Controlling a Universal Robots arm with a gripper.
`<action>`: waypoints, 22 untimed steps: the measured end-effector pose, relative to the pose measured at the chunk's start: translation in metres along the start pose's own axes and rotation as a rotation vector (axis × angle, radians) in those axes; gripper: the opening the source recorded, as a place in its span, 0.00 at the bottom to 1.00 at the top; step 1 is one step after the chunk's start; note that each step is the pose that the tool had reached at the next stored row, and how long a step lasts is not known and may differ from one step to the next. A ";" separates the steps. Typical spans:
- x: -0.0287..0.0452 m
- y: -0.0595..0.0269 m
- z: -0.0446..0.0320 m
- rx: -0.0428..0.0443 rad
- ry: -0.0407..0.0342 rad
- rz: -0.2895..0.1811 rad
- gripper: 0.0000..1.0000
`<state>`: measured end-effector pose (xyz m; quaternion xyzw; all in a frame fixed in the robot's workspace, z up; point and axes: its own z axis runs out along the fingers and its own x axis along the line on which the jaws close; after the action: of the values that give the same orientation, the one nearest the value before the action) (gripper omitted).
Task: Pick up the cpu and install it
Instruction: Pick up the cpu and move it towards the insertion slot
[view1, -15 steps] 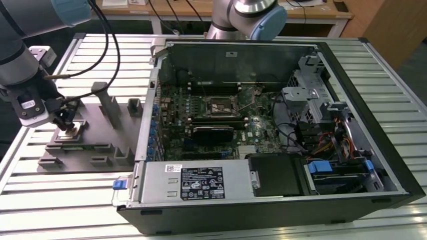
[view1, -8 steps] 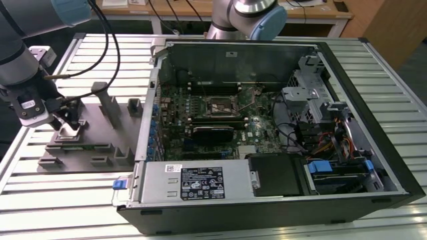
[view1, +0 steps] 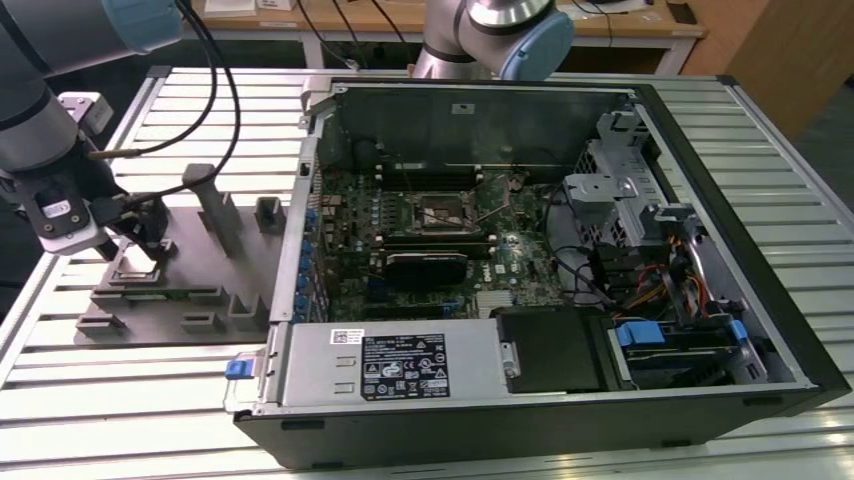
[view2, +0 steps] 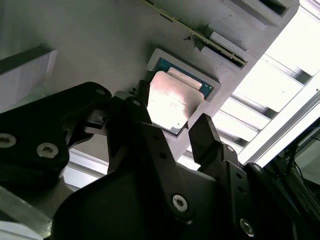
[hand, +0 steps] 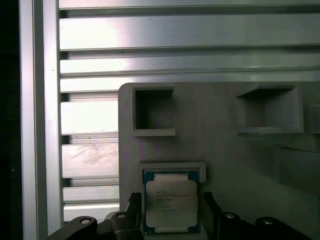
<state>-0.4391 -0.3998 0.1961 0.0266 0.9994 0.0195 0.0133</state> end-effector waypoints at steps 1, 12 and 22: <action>0.0001 -0.0001 0.0004 0.0000 -0.0008 0.000 0.59; 0.0014 -0.0003 0.0047 -0.0006 -0.0129 -0.001 0.59; 0.0024 -0.0006 0.0075 -0.0005 -0.0128 -0.001 0.59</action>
<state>-0.4413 -0.4000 0.1885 0.0264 0.9993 0.0196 0.0197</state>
